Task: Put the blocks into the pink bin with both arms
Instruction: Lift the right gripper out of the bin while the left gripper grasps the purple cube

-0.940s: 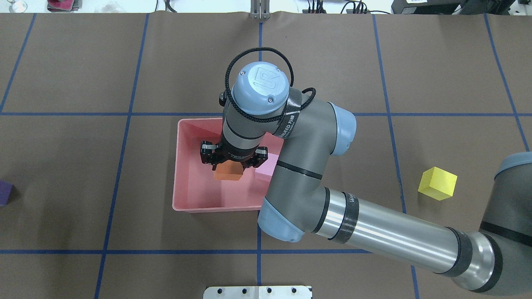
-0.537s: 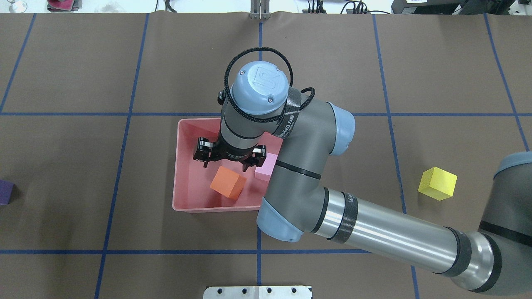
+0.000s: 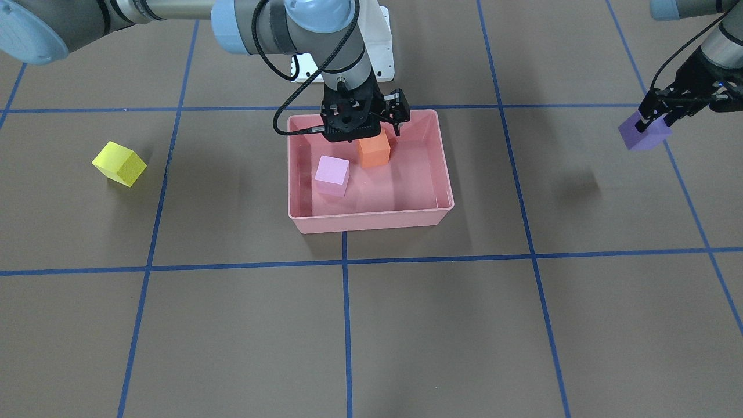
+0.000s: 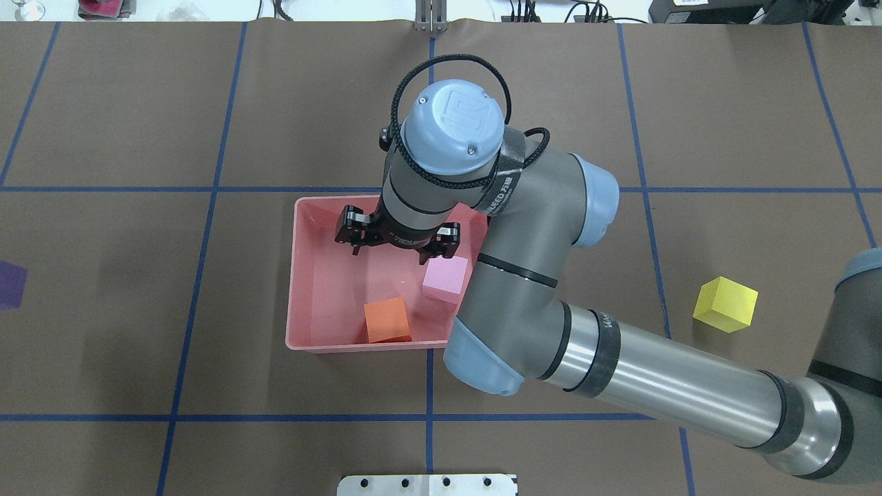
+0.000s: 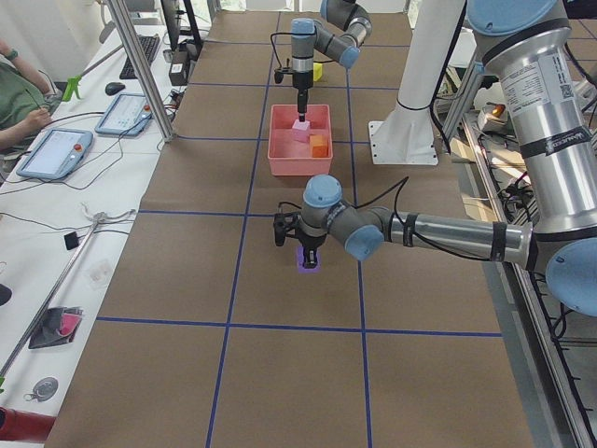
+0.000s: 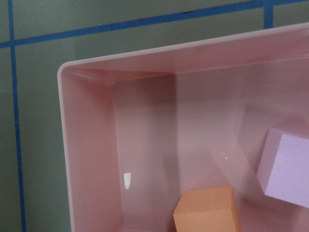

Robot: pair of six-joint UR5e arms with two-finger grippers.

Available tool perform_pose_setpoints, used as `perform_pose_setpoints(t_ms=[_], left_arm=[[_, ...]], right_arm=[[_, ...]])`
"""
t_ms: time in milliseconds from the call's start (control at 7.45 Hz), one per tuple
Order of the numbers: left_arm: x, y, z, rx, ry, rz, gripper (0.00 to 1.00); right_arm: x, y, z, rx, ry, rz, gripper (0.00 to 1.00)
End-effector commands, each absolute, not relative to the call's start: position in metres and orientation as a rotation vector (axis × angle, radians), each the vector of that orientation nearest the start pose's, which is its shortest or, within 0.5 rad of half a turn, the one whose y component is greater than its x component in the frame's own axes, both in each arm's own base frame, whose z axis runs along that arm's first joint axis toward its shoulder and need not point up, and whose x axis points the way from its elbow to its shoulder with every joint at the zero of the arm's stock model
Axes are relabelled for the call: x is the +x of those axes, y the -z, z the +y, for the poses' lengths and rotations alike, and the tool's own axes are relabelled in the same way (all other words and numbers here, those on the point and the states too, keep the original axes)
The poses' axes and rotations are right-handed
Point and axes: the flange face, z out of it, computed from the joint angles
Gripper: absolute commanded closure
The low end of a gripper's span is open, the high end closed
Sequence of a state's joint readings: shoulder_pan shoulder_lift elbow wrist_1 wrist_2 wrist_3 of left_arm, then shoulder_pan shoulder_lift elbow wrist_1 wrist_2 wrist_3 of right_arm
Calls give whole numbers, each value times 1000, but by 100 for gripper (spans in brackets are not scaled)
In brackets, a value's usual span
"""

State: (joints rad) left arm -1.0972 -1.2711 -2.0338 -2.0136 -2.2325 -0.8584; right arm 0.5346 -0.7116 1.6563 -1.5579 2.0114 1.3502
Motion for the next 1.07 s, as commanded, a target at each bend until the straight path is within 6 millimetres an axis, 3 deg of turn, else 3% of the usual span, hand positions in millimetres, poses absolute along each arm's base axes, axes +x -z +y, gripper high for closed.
perform_pose_setpoints(t_ms=[0,134,269,403,537,671,806,940], left_arm=[[127,-386,-422,23,214,878,100],[146,-328,-449,-18,290,915,100],[176,-274,-461,-58,358,970,100],[238,-235,-453,-129,372,995,100],[283,-208,-448,-151,390,999,100],[315,-193,-444,-138,408,986,100],[341,-186,-437,-139,408,975,100],[353,-187,-438,-124,408,961,100]], right_arm=[[-486,-114,-448,-15,-171,-862,0],[-442,-145,-458,28,-121,-826,0],[-408,-185,-457,65,-51,-795,0],[-376,-213,-474,115,30,-764,0],[-355,-250,-476,130,89,-719,0],[-332,-280,-482,157,128,-703,0],[-310,-316,-475,150,127,-718,0],[-285,-353,-469,116,99,-758,0]])
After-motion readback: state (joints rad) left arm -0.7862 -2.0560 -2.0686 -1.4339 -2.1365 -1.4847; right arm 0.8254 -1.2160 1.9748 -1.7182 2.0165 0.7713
